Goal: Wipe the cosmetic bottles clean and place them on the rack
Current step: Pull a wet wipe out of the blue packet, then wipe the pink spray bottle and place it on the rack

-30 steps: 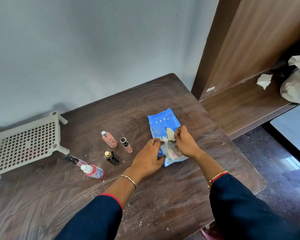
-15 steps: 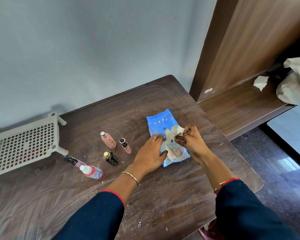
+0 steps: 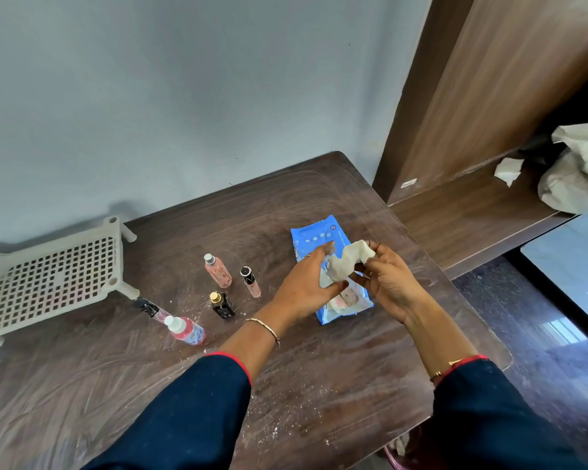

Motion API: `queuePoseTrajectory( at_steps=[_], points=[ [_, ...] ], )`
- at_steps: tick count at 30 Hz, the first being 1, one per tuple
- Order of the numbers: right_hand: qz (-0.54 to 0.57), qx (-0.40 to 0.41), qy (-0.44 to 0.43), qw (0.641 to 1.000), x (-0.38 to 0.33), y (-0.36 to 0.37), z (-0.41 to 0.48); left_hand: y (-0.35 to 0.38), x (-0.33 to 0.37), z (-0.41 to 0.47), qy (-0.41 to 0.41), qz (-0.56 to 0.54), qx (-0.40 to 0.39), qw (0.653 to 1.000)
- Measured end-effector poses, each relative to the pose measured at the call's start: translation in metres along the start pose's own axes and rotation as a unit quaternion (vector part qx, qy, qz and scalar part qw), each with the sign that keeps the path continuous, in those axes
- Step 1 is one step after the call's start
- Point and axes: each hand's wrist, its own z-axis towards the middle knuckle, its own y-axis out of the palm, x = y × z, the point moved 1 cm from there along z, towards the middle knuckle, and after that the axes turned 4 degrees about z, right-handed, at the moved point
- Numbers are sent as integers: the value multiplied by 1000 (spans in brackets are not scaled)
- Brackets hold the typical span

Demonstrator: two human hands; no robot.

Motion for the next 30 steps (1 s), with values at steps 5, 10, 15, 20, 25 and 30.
queuePoseTrajectory(
  at_steps=[5, 10, 15, 20, 25, 30],
  points=[
    [92, 1, 13, 996, -7, 0, -9, -1, 12, -1, -37, -212, 3, 977],
    [185, -4, 62, 981, -5, 6, -13, -12, 16, -10, -63, -276, 44, 958],
    [182, -29, 64, 981, 0, 29, -19, -24, 14, -26, -98, -318, 73, 940],
    [149, -4, 28, 988, 10, 55, -17, -46, 7, -47, -123, -299, 85, 942],
    [114, 3, 2, 993, 21, 80, -17, -95, -14, -80, -135, -250, 191, 939],
    [70, 11, -20, 997, 41, 104, -21, -147, -49, -109, -168, -130, 296, 931]
  ],
)
